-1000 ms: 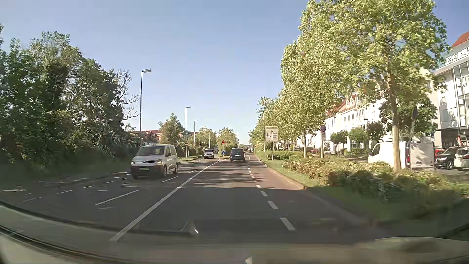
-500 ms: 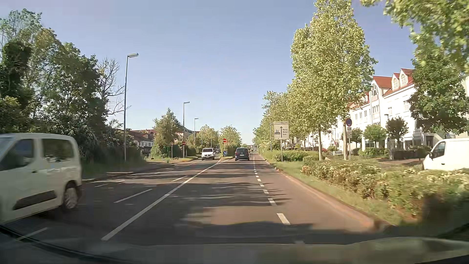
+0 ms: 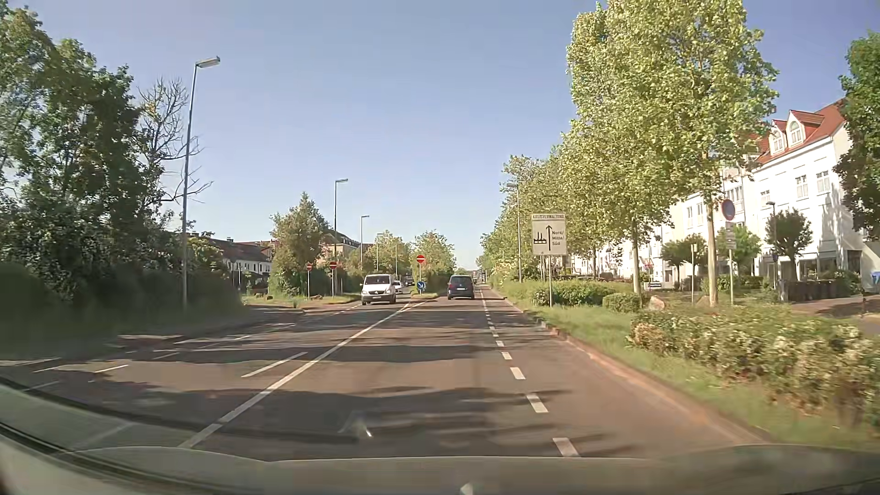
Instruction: Follow the waypoints while adhering to traffic rules and regulations
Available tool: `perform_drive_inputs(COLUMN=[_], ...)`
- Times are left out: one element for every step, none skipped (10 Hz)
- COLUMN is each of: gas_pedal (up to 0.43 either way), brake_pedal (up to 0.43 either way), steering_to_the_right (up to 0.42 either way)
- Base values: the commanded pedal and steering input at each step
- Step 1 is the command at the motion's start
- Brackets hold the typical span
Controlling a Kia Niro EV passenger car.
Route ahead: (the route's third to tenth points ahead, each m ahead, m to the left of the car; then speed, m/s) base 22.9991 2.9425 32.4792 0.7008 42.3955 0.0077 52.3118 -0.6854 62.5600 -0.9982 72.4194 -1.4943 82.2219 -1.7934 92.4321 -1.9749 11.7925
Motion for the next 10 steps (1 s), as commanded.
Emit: perform_drive_inputs(gas_pedal=[0.118, 0.118, 0.110, 0.087, 0.087, 0.087, 0.079, 0.079, 0.079, 0.079], brake_pedal=[0.000, 0.000, 0.000, 0.000, 0.000, 0.000, 0.000, 0.000, 0.000, 0.000], steering_to_the_right=[0.000, 0.000, 0.000, 0.000, 0.001, 0.002, 0.003, 0.004, 0.005, 0.006])
